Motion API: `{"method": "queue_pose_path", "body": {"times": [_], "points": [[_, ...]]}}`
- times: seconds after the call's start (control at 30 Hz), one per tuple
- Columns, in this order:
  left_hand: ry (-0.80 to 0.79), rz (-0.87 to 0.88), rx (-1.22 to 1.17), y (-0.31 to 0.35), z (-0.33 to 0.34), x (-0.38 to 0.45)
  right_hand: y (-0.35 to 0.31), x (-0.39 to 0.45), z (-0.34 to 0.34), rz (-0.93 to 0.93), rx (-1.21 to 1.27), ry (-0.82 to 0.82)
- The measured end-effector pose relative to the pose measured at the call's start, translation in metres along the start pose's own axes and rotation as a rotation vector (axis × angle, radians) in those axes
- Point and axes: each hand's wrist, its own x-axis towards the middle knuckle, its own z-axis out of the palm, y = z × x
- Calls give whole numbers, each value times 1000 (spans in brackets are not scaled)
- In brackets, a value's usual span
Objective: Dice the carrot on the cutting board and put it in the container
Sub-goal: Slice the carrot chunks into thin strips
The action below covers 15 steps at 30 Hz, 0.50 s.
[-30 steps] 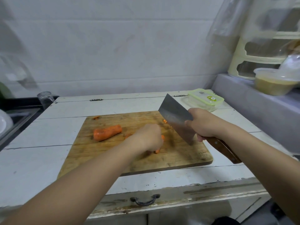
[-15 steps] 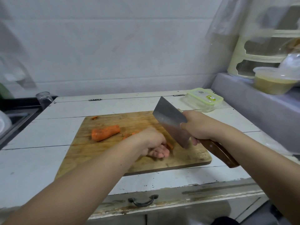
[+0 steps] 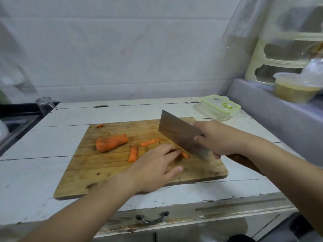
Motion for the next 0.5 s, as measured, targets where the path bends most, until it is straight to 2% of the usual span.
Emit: {"method": "queue_pose_path", "body": {"times": [0.17, 0.5], "points": [[8, 2, 122, 3, 5, 0, -6, -4, 1, -4, -78, 2], [27, -25, 100, 8, 4, -4, -3, -7, 6, -30, -150, 11]]}}
